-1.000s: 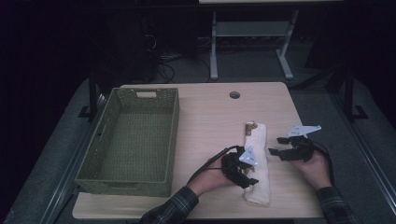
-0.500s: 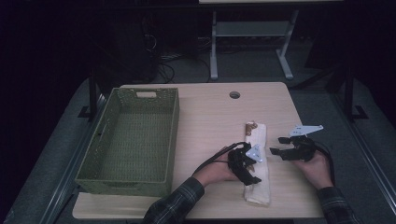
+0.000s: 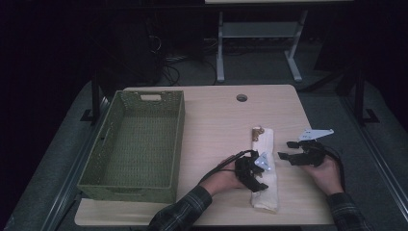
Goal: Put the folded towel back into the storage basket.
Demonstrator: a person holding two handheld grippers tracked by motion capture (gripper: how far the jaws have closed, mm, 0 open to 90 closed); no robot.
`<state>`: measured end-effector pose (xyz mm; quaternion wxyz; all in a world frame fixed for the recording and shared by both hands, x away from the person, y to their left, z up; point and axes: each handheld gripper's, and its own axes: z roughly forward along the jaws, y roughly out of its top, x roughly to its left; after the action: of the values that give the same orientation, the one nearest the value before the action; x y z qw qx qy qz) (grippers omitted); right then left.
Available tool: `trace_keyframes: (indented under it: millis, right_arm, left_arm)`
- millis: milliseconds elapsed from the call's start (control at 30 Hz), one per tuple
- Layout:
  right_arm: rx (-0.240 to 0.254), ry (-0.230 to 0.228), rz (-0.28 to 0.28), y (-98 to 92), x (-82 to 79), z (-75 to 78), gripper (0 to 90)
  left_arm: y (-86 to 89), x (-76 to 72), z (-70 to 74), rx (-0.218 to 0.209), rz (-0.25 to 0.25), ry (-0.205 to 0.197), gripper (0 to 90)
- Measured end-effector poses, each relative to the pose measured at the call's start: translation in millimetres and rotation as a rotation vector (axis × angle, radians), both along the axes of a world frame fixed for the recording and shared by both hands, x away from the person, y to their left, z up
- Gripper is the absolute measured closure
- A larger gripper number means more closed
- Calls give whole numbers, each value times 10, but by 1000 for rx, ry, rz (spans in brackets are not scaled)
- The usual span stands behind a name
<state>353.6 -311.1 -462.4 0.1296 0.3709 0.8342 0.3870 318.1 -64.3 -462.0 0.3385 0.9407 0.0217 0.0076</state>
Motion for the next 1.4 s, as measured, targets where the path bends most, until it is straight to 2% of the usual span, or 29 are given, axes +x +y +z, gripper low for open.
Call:
trace_keyframes:
  millis: [133, 300, 400, 433, 500, 633, 700, 767, 967, 1167, 1333, 1400]
  right_arm:
    - [1, -2, 5, 1, 4, 0, 347]
    - [10, -7, 18, -3, -5, 8, 341]
    - [17, -5, 44, 4, -10, 13, 325]
    - [16, -10, 62, 6, -7, 17, 319]
    - [16, -10, 77, 22, -13, 32, 315]
    - [24, -16, 103, 29, -10, 46, 315]
    - [14, -20, 128, 53, -9, 87, 315]
    - [13, -41, 158, 73, 2, 126, 316]
    - [17, -64, 227, 193, 103, 240, 322]
    - [7, -27, 306, 355, 282, 250, 331]
    - [21, -2, 380, 493, 487, 212, 336]
    - [13, 9, 390, 556, 558, 182, 338]
  left_arm:
    - [-7, -66, 19, 8, 12, 1, 542]
    - [0, -106, 21, -3, 31, -1, 725]
    - [21, -109, 19, -13, 50, 21, 784]
    - [21, -109, 19, -13, 50, 21, 788]
    - [59, -115, 22, -21, 75, 66, 792]
    - [102, -151, 32, -14, 87, 78, 793]
    - [139, -214, 48, -7, 90, 82, 793]
    - [168, -271, 59, -5, 96, 89, 792]
    - [234, -372, 74, 17, 95, 99, 788]
    - [252, -342, 39, -4, 108, 147, 785]
    - [249, -336, 41, 4, 96, 137, 786]
    - [242, -346, 35, -8, 104, 134, 786]
